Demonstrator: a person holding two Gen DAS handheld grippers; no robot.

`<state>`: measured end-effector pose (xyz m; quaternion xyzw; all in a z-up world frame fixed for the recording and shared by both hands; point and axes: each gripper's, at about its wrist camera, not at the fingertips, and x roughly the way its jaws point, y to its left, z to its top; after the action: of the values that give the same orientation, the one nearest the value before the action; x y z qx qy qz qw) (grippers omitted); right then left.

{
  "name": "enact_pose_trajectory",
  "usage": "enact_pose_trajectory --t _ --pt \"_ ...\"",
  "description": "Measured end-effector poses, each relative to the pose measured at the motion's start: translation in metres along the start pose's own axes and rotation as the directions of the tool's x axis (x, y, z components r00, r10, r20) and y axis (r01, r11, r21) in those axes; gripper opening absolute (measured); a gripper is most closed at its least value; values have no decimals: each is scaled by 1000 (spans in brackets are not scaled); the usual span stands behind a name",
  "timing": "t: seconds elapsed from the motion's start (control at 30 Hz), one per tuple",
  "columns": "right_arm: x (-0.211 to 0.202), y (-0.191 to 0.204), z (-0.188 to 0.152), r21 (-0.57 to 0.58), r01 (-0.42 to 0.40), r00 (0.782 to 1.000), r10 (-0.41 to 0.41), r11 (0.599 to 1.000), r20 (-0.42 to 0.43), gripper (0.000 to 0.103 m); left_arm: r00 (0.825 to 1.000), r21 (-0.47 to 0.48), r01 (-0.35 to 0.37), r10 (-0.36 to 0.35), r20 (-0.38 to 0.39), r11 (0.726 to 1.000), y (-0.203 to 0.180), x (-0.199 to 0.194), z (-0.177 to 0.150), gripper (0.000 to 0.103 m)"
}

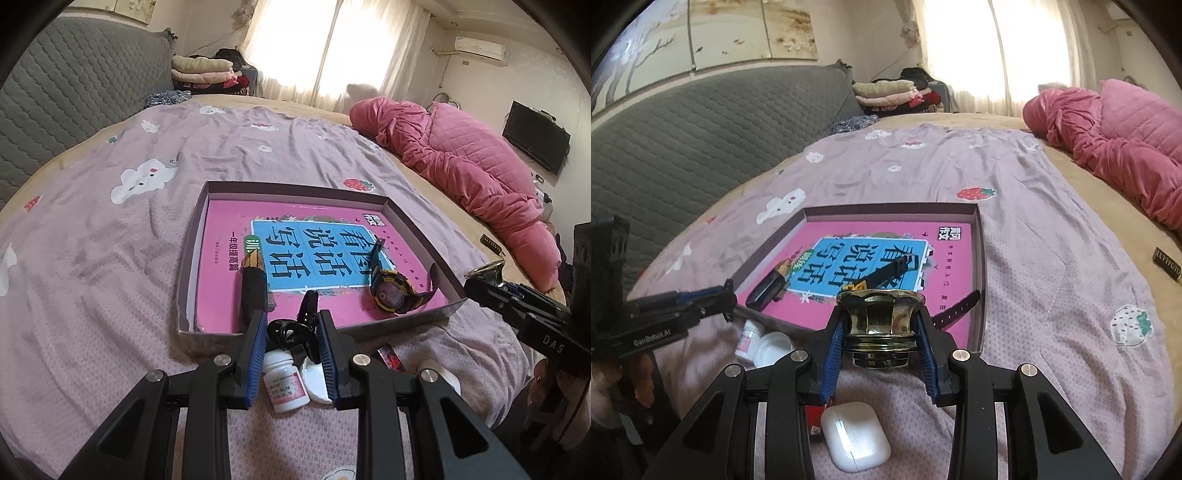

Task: Organize rigid objects
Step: 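Lift and carry the cylinder with the right tool while the left tool carries the clip over the tray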

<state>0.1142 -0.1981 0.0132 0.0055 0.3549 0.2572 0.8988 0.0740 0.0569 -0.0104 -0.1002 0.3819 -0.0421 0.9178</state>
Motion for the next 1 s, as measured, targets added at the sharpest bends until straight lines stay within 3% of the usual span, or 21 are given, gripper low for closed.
enact_pose_trajectory --t 0.67,1.0 --pt "7 -18 7 52 40 999 -41 998 0 38 1000 -8 24 -24 8 1000 -3 22 15 28" --pt "19 -27 4 47 97 994 -95 994 -47 38 1000 5 28 -28 3 1000 -8 41 23 28"
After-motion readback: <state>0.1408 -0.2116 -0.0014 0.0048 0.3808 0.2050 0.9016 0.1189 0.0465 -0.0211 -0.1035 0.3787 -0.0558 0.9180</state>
